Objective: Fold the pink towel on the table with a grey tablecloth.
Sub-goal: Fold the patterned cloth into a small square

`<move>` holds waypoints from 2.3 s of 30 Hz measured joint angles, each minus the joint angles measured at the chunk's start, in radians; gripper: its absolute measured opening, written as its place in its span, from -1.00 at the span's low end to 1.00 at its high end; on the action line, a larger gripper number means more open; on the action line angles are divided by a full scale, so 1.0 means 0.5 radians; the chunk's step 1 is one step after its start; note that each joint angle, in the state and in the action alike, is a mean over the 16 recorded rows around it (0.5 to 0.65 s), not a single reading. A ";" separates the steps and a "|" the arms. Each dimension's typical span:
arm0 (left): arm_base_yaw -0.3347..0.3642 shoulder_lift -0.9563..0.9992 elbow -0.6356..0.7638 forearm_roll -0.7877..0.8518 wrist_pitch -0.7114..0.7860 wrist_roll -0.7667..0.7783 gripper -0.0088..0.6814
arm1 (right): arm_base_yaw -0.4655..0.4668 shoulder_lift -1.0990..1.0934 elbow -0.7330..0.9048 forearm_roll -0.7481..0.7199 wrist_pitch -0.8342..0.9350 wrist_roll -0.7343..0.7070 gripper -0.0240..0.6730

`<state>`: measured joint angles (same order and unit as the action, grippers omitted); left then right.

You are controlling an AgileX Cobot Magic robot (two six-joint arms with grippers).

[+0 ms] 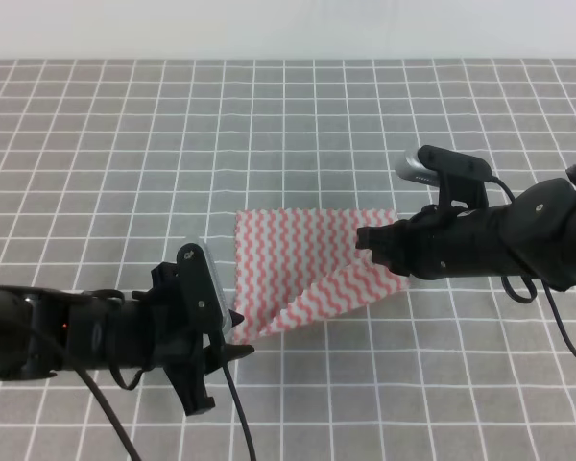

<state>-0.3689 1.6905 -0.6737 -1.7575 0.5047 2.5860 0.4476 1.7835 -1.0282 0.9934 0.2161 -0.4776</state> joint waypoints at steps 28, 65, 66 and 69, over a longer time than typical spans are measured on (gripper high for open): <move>-0.001 0.083 -0.028 -0.028 -0.026 0.131 0.13 | 0.000 -0.002 0.000 0.004 -0.003 -0.004 -0.97; 0.002 0.007 -0.142 -0.023 -0.036 -0.307 -0.98 | -0.002 0.002 -0.001 0.012 -0.009 -0.004 -0.97; 0.002 0.003 -0.159 -0.023 -0.042 -0.357 -0.98 | -0.003 0.002 0.000 0.013 -0.011 -0.004 -0.97; 0.002 -0.004 -0.214 -0.023 -0.065 -0.490 -0.98 | -0.008 0.002 0.000 0.017 -0.021 -0.004 -0.97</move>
<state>-0.3678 1.6887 -0.7805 -1.7688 0.4722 2.3408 0.4436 1.7845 -1.0283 1.0020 0.2056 -0.4795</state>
